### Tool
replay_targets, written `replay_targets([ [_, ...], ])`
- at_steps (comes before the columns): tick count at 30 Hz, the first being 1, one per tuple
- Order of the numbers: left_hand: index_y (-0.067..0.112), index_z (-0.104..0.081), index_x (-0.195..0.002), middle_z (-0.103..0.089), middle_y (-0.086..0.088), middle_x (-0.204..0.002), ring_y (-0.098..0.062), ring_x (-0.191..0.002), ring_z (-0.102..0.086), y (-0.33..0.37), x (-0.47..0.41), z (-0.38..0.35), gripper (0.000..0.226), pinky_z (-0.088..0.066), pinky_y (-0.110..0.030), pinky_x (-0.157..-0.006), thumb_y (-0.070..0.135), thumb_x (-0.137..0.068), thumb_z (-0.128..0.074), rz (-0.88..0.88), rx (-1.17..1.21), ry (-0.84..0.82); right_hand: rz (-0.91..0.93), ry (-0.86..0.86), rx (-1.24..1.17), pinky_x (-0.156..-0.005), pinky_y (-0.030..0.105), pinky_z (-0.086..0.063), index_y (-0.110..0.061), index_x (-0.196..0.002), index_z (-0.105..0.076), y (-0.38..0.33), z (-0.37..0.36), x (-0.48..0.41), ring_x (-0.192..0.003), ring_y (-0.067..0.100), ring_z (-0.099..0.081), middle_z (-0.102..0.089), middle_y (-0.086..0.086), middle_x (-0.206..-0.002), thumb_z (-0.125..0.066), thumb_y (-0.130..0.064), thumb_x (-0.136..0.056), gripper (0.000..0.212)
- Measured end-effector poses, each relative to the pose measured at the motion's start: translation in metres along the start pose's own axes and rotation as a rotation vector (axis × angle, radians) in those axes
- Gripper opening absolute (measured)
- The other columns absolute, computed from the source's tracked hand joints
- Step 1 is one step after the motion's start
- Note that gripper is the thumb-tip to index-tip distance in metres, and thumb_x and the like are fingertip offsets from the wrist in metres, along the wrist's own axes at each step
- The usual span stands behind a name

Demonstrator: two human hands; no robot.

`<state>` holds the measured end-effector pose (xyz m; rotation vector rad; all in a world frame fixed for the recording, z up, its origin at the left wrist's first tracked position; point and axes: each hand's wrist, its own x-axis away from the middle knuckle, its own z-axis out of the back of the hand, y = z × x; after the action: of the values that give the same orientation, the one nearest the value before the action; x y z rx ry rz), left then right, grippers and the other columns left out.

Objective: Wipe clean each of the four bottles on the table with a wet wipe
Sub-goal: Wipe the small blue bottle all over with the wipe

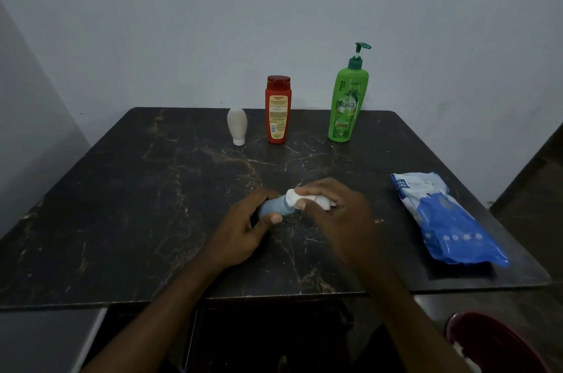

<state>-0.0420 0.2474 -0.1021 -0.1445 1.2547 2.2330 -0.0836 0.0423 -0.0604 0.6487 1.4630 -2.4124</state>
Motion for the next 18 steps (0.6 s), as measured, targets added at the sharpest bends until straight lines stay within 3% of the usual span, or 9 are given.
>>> replay_targets([
  [2,0.025,-0.06,-0.126,-0.066,0.012,-0.113,-0.009,-0.102,-0.064,-0.001,0.0,0.0,0.046,-0.051,-0.02,-0.083,0.057,-0.095,-0.051,-0.002,-0.001,-0.002,-0.017,-0.016,0.037,-0.086,0.022,-0.052,-0.021,-0.106,-0.073,-0.001,-0.004,-0.001,-0.096,0.002,-0.064,-0.07,-0.011,-0.103,-0.075,-0.02,-0.084,0.023],
  [6,0.023,-0.061,-0.125,-0.066,0.009,-0.113,-0.013,-0.102,-0.065,-0.001,0.0,0.001,0.042,-0.052,-0.024,-0.084,0.052,-0.096,-0.053,-0.021,0.021,0.0,-0.021,-0.015,0.022,-0.076,0.009,-0.044,-0.017,-0.094,-0.077,0.0,-0.006,0.003,-0.089,-0.001,-0.06,-0.065,-0.013,-0.092,-0.075,-0.02,-0.084,0.011],
  [14,0.022,-0.062,-0.124,-0.067,0.008,-0.112,-0.012,-0.101,-0.064,-0.002,0.0,0.0,0.041,-0.05,-0.021,-0.081,0.05,-0.095,-0.055,-0.04,-0.014,-0.007,0.009,-0.093,0.076,-0.072,0.016,-0.051,-0.023,-0.09,-0.077,0.0,0.002,-0.008,-0.082,0.003,-0.066,-0.071,-0.013,-0.088,-0.077,-0.025,-0.081,0.009],
  [18,0.02,-0.064,-0.12,-0.066,0.008,-0.108,-0.01,-0.097,-0.063,0.0,0.0,0.0,0.036,-0.048,-0.017,-0.079,0.046,-0.095,-0.057,-0.062,-0.017,0.004,0.013,-0.128,0.146,-0.069,0.01,-0.048,-0.025,-0.089,-0.077,0.008,0.006,-0.003,-0.078,-0.001,-0.065,-0.071,-0.015,-0.086,-0.078,-0.024,-0.08,0.009],
])
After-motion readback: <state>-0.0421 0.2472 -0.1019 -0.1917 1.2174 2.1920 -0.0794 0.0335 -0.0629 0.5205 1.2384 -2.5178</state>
